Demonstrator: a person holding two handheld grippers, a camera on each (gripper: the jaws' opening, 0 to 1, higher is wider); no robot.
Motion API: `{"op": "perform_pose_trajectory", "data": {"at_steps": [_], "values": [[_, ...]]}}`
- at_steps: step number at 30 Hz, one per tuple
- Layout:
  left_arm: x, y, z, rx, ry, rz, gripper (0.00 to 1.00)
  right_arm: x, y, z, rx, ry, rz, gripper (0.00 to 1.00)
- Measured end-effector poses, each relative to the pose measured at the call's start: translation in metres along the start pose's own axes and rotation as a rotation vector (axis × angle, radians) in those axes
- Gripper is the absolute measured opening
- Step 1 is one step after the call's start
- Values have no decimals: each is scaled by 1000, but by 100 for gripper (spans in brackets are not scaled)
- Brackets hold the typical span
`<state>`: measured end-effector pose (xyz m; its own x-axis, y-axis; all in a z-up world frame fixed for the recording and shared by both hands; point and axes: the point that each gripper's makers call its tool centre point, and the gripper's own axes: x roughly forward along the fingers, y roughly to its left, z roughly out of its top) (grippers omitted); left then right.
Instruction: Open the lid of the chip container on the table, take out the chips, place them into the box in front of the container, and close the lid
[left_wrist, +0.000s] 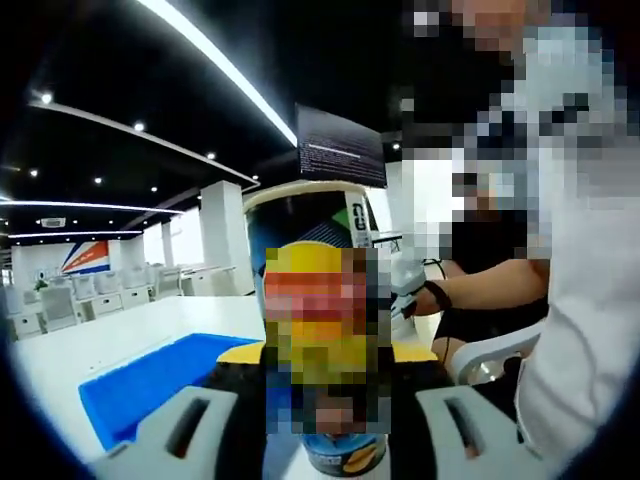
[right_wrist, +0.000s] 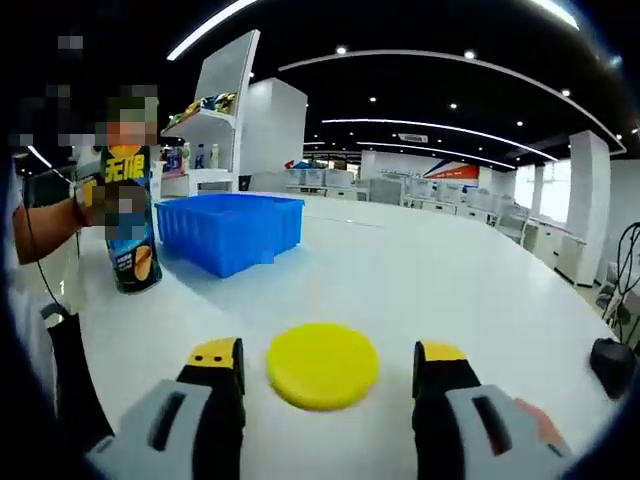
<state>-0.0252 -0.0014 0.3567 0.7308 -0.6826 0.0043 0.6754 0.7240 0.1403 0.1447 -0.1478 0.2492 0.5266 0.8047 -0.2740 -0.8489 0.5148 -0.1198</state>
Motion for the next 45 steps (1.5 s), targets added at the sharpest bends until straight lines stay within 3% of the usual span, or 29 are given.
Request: {"op": "perform_pose_trajectory", "data": {"at_steps": [14,18,38,45], "values": [[-1,0,-4,10,10,6,45,6,0,-10,80,31,14,57],[-1,0,-5,17,13,6,46,5,3,-9,74,18,8,46],[-1,-1,-7,23,15,2,46,0,7,-6,66,31,26,46],[-1,-2,-9,40,20,15,47,-4,8,18,85,-9,32,46]]}}
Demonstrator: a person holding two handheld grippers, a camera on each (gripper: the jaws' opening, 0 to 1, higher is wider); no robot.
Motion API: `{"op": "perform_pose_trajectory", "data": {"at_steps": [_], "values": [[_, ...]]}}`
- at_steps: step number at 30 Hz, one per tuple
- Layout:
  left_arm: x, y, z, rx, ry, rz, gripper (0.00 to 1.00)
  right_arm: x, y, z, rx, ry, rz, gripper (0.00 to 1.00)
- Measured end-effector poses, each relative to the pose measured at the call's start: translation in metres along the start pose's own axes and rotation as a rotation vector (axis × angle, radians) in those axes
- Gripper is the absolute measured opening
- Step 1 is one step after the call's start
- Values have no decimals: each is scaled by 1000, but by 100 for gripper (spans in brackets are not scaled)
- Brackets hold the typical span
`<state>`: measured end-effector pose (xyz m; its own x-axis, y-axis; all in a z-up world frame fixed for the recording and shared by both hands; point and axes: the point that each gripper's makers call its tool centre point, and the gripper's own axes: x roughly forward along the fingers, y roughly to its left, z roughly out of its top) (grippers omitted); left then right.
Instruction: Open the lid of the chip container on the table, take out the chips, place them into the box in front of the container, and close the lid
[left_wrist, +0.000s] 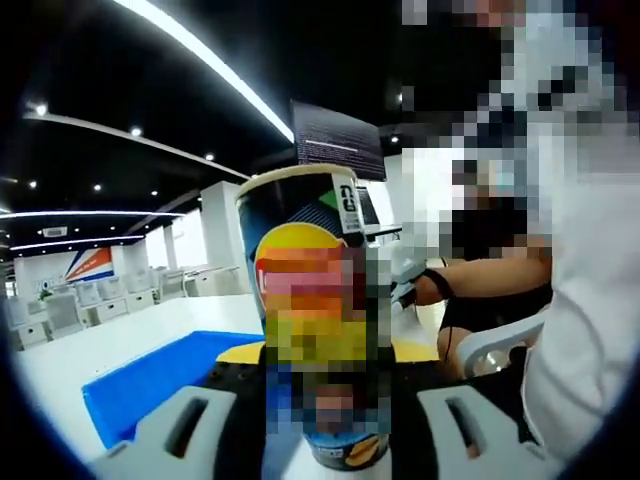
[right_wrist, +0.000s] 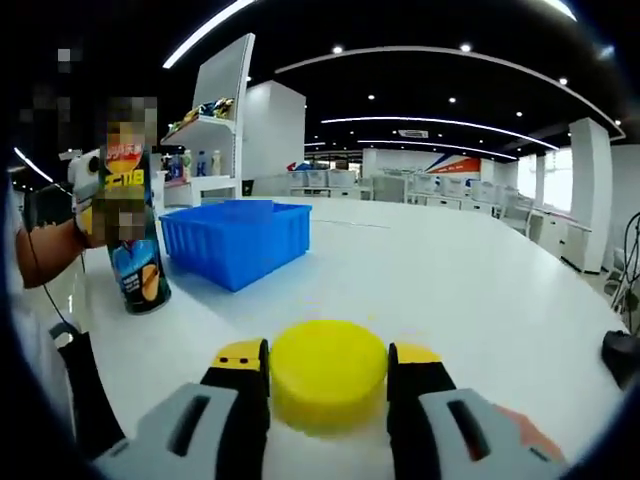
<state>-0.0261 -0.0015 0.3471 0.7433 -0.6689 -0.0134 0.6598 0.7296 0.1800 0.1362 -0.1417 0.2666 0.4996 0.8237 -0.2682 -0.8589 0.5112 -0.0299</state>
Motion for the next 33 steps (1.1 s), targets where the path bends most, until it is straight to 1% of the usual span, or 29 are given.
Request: {"op": "perform_pose_trajectory", "data": {"at_steps": [1,2,3,4,5,6,8,9,13,15,18,19,21,23,26,28,29,31,33], "values": [[0,0,-1,5,6,2,48,-1,2,12,-15,-28,-9,46],[0,0,-4,17,18,8,49,-3,5,21,-21,-52,-3,46],[0,0,-5,19,21,7,50,-5,12,35,-21,-85,13,46],[0,0,-5,9,23,8,51,-6,16,44,-24,-103,19,46],[-1,0,-5,-5,16,9,52,-8,23,56,-23,-125,37,46],[-2,0,-2,-29,-3,10,52,-8,28,64,-22,-141,56,46],[-6,0,4,-67,-39,14,52,-10,40,77,-20,-156,79,46],[-9,0,5,-75,-45,17,52,-9,51,85,-13,-161,107,46],[-20,1,7,-78,-55,44,51,-8,73,108,-52,-186,156,46],[-28,2,8,-79,-56,59,51,-9,80,121,-53,-204,181,46],[-41,3,14,-98,-79,79,51,-11,89,140,-36,-235,227,46],[-44,3,16,-103,-86,83,51,-13,92,148,-55,-256,236,46],[-52,7,21,-118,-108,105,51,-12,94,155,-64,-253,234,46],[-59,9,27,-129,-126,121,51,-13,98,165,-64,-261,255,46],[-64,9,31,-115,-121,140,51,-16,107,182,-61,-284,293,46],[-66,8,33,-101,-113,148,50,-17,113,191,-67,-286,310,46],[-68,7,36,-98,-114,150,49,-17,115,194,-70,-285,318,46],[-70,5,47,-111,-152,154,48,-16,121,200,-74,-278,339,46],[-72,3,54,-115,-163,154,48,-15,129,203,-86,-268,360,46]]}}
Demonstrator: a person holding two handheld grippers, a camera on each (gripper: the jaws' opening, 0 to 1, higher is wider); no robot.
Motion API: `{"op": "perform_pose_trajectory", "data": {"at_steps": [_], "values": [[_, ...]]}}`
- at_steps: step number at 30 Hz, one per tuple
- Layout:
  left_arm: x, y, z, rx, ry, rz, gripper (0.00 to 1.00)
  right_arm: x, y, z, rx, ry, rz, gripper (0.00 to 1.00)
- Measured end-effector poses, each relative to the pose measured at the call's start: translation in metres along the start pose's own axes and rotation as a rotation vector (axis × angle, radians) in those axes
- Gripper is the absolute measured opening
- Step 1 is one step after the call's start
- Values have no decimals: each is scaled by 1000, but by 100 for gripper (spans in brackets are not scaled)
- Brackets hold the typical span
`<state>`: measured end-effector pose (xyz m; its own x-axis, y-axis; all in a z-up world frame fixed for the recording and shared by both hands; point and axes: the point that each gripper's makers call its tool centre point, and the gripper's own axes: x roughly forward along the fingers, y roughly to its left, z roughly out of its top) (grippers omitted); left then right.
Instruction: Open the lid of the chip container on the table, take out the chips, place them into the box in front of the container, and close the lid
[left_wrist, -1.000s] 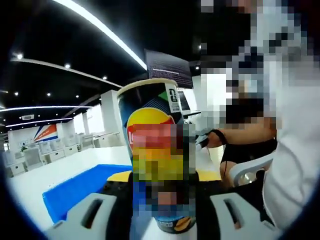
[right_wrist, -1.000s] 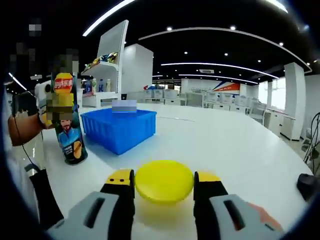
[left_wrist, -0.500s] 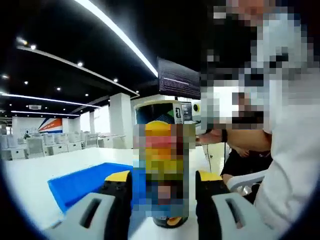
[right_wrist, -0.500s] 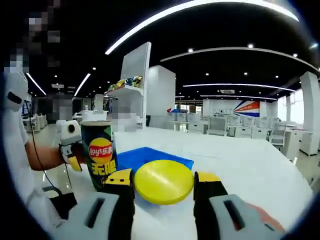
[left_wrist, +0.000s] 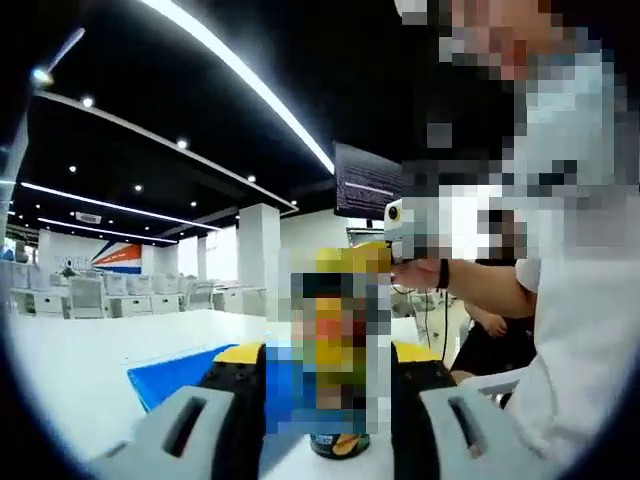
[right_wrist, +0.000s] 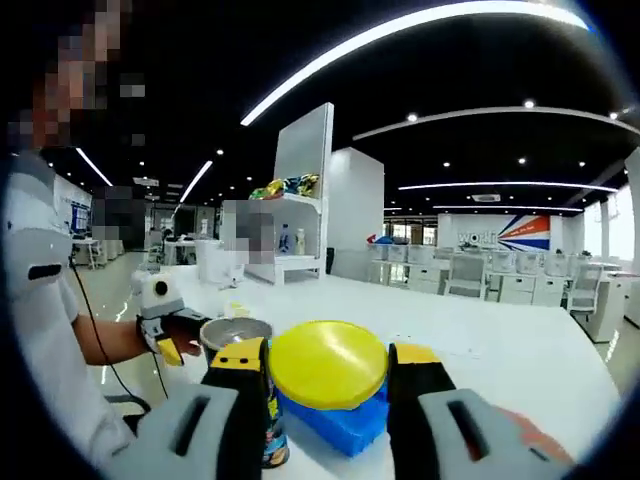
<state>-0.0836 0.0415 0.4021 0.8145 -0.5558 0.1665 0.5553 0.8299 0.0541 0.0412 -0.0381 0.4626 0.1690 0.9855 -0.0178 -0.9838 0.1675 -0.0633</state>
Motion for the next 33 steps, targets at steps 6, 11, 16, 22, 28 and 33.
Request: {"op": "perform_pose_trajectory", "data": {"at_steps": [6,11,16,22,28,33], "values": [[-2,0,14,25,-8,8,46,14,22,6,18,27,78,46],[-5,3,20,3,-25,13,46,24,43,5,-4,69,145,46],[-8,3,18,-13,-36,19,46,33,59,4,0,91,203,46],[-10,4,14,-11,-20,24,46,42,70,-4,33,137,248,46],[-12,5,10,-29,-23,37,46,48,75,-7,26,169,254,46],[-14,6,9,-24,-18,45,45,49,75,-11,26,186,259,46]]}}
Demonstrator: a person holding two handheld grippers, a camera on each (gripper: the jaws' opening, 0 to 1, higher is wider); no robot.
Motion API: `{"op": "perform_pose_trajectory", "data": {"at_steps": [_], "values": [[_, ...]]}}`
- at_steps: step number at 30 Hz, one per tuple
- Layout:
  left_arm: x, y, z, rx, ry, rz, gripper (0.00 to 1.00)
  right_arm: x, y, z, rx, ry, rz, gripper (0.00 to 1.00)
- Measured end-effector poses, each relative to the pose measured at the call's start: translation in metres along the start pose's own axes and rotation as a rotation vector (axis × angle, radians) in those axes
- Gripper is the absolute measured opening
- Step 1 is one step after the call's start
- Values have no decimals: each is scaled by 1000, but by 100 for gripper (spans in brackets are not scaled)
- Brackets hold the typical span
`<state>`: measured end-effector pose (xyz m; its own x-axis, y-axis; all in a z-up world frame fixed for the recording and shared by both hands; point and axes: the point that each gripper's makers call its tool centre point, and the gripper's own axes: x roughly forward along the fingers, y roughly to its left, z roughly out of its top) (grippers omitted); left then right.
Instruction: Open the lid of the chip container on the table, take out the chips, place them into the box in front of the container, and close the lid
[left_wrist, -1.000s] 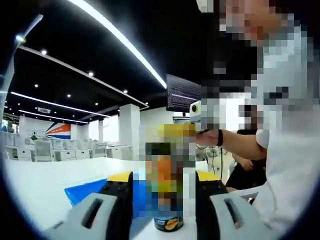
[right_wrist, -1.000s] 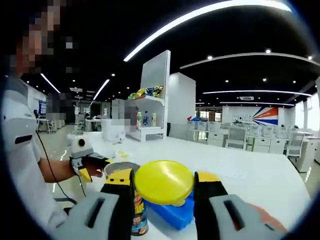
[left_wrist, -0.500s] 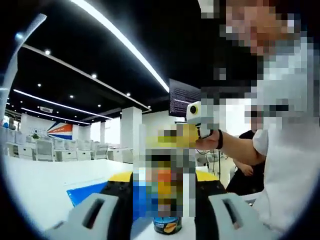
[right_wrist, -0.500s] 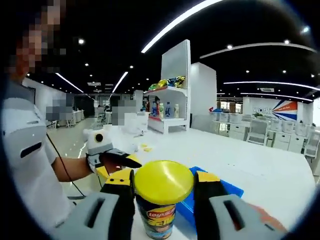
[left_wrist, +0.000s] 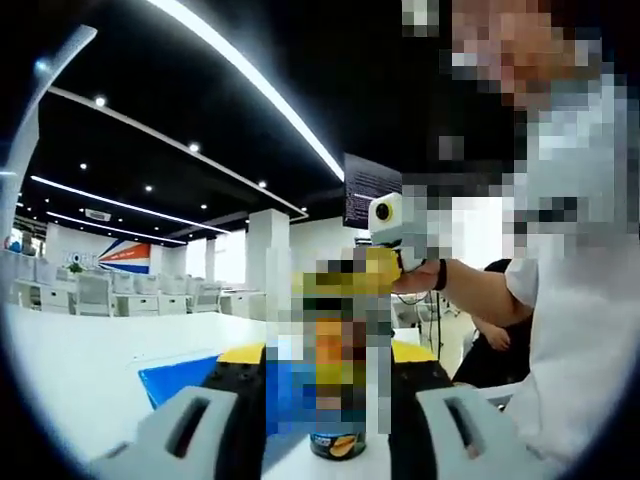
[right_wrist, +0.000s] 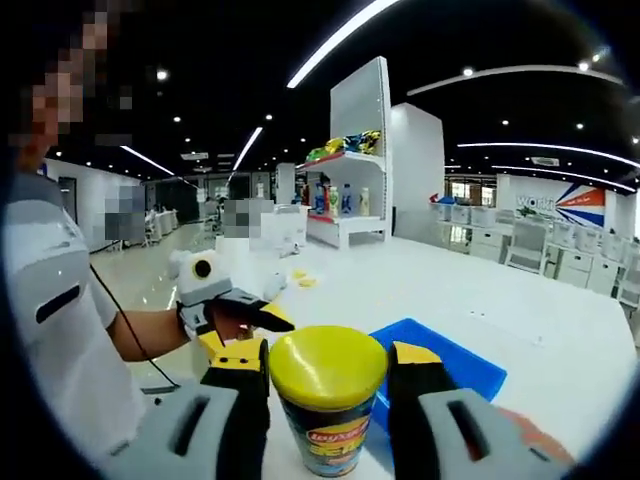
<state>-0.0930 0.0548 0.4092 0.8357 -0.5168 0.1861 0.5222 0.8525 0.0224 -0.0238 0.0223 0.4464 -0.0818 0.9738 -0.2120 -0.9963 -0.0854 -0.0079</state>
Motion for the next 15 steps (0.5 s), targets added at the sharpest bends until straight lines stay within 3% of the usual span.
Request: {"op": "perform_pose_trajectory", "data": {"at_steps": [9,15], "values": [[1,4,1,-2,-1,7,45,-1,1,-2,-29,7,9,46],[2,1,4,-7,-16,-15,45,-1,4,-5,-103,8,20,46]]}}
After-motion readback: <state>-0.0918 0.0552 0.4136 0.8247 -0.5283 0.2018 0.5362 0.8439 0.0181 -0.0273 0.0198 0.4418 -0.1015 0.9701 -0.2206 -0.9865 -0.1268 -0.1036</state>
